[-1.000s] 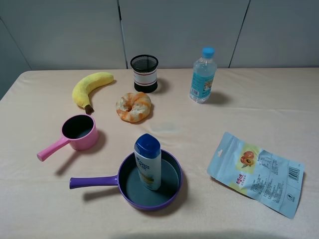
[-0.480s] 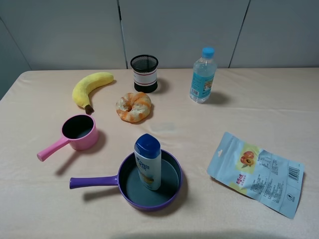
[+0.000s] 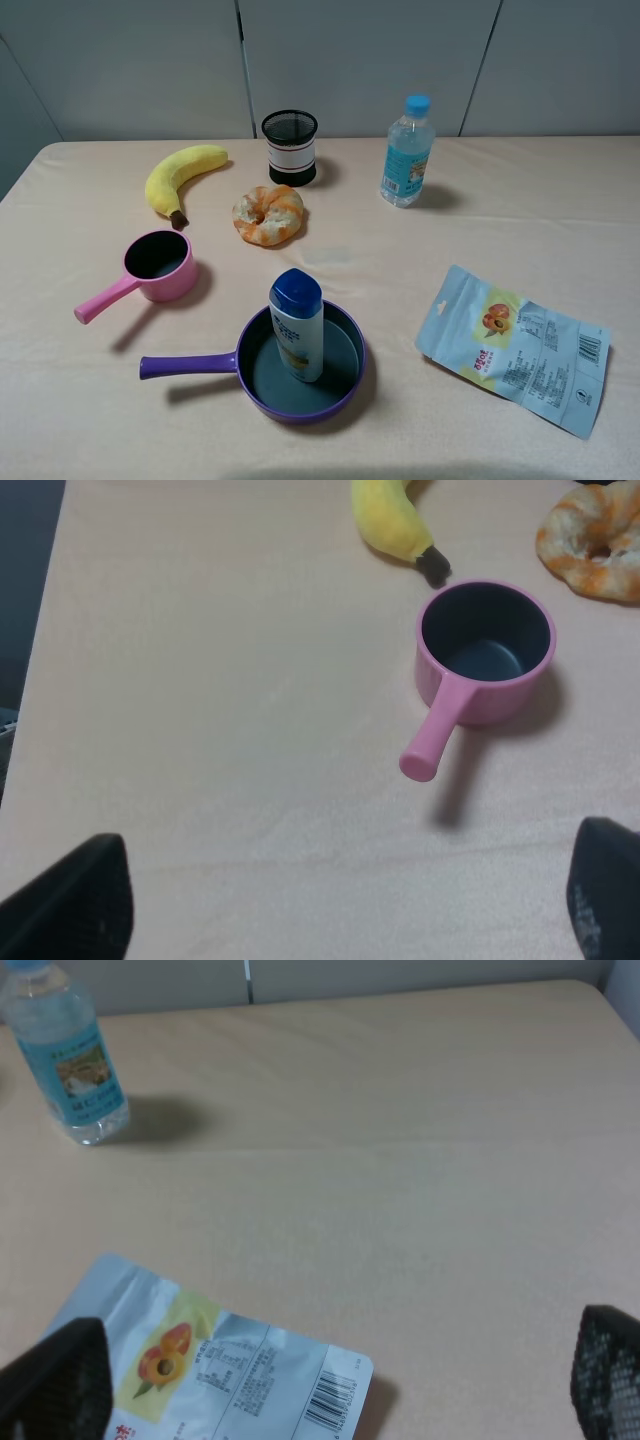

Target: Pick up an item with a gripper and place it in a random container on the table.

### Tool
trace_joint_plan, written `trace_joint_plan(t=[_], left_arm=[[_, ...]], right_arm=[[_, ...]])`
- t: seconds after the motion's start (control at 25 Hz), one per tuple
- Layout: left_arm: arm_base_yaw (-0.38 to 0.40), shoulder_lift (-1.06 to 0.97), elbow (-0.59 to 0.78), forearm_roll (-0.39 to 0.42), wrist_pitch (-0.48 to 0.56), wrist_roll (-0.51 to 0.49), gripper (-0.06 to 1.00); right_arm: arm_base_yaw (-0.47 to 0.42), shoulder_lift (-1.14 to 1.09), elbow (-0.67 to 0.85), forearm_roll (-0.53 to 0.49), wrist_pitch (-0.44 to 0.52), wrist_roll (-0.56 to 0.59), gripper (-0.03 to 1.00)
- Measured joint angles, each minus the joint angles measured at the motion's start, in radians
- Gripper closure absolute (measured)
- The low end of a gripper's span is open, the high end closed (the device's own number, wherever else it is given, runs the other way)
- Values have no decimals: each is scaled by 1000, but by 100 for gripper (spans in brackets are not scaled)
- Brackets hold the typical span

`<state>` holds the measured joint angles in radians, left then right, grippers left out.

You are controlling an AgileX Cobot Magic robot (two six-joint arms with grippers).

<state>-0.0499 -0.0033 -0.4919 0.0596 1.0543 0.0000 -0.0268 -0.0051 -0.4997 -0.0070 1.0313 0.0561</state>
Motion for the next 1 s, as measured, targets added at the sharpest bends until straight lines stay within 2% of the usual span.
trace_joint_plan(t=[1.0], left_arm=[[0,0,0,0,0,0,7]], right_arm=[[0,-1,0,7,0,0,27]])
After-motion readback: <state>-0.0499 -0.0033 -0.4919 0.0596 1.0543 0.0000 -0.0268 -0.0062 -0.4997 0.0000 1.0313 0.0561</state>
